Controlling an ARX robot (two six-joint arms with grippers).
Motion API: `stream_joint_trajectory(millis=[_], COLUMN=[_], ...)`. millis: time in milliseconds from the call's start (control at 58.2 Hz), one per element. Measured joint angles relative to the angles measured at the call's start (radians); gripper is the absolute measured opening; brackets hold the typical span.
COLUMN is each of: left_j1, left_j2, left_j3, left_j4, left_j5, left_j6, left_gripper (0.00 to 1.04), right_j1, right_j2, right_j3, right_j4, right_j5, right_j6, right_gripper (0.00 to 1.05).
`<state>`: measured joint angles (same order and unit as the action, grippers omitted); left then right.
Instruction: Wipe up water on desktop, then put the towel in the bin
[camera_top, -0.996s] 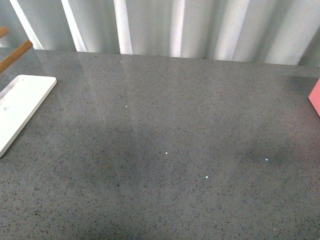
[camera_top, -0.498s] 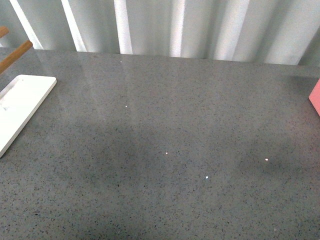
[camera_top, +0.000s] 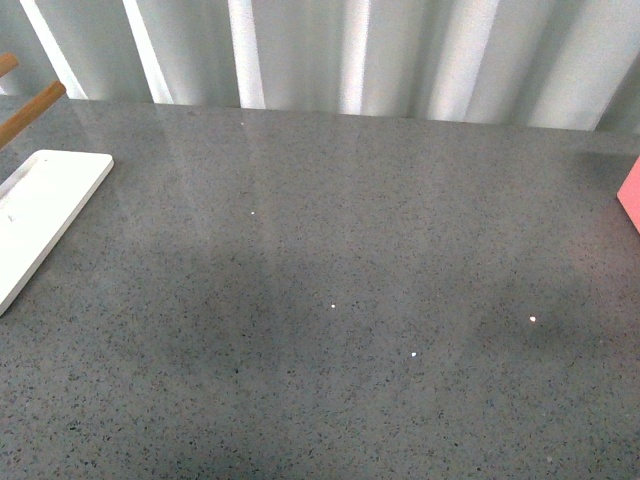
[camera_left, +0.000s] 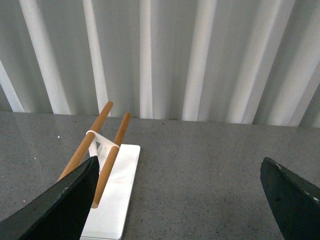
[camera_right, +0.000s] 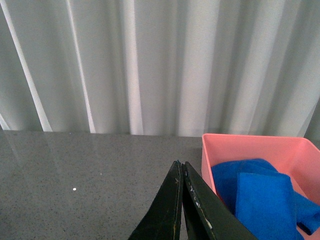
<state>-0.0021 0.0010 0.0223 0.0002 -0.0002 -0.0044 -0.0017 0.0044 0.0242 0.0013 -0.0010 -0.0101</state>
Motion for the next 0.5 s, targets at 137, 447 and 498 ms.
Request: stream_joint_trajectory(millis=[137,447,498], left_j1=[0.000,0.000,0.000], left_j2=[0.000,0.000,0.000], left_j3=[0.000,0.000,0.000], left_j4=[0.000,0.000,0.000], left_j5=[0.000,0.000,0.000], left_j6=[0.000,0.000,0.000], left_gripper=[0.98,0.98,0.98], right_j1=[0.000,0.000,0.000], right_j2=[0.000,0.000,0.000], right_j3=[0.000,0.000,0.000], right_j4=[0.000,0.000,0.000], right_j5=[0.000,0.000,0.000], right_j6=[0.000,0.000,0.000], right_gripper=[0.03,0.08,0.19])
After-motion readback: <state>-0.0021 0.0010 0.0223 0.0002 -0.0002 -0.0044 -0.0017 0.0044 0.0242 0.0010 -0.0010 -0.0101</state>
